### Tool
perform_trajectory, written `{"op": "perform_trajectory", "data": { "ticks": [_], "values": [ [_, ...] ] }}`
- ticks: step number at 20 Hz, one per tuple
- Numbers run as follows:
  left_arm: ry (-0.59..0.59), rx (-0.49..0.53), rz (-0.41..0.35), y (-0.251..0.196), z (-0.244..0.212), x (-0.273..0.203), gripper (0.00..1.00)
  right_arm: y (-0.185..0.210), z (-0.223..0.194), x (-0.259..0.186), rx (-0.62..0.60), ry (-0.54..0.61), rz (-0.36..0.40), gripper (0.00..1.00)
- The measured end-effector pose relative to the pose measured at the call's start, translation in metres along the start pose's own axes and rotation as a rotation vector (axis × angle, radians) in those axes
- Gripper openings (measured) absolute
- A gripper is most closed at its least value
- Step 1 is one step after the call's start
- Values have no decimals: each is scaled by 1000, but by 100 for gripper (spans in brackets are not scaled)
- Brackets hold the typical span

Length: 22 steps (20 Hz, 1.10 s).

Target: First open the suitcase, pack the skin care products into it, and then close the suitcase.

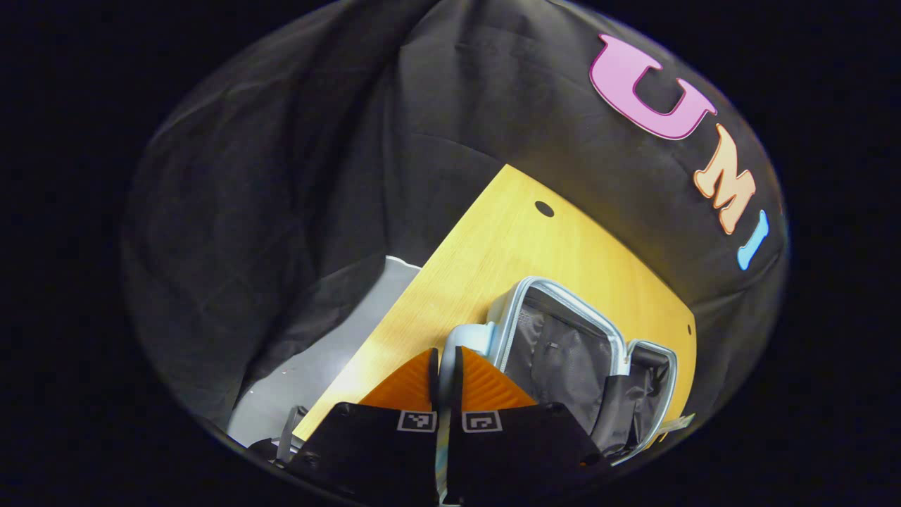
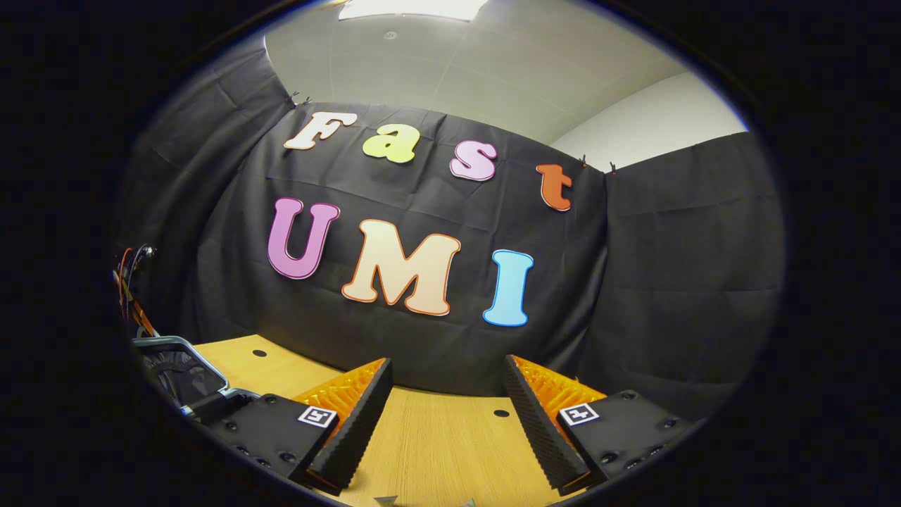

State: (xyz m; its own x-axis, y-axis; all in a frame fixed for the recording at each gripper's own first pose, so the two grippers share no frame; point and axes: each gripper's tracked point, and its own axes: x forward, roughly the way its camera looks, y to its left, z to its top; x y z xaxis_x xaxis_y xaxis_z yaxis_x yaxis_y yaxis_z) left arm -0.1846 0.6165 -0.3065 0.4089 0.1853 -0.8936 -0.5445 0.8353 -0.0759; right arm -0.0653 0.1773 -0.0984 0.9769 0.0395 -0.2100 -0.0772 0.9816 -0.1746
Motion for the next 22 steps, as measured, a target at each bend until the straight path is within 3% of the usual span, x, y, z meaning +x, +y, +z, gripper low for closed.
{"op": "perform_trajectory", "data": {
  "ticks": [1, 3, 7, 10, 12, 16, 20, 22],
  "values": [
    [-14, 30, 32, 4, -1, 2, 0, -3, -1, -1, 0, 0, -4, 98],
    [-88, 120, 121, 14, 10, 2, 10, -7, -3, -4, 15, 7, -8, 100],
    [-284, 212, 144, -26, 40, -24, 59, -18, 4, -9, 54, -8, -5, 98],
    [-518, 274, 176, -70, 70, -70, 93, -27, 13, -6, 77, -39, 6, 98],
    [-667, 289, 183, -107, 85, -108, 96, -36, 15, -1, 88, -54, 20, 98],
    [-905, 212, 150, -165, 92, -198, 96, -61, 9, 3, 131, -59, 32, 98],
    [-1005, 156, 87, -217, 75, -273, 94, -81, -7, 3, 163, -47, 54, 98],
    [-1040, 178, 129, -221, 62, -293, 94, -86, -16, 3, 190, -26, 71, 98]
  ]
}}
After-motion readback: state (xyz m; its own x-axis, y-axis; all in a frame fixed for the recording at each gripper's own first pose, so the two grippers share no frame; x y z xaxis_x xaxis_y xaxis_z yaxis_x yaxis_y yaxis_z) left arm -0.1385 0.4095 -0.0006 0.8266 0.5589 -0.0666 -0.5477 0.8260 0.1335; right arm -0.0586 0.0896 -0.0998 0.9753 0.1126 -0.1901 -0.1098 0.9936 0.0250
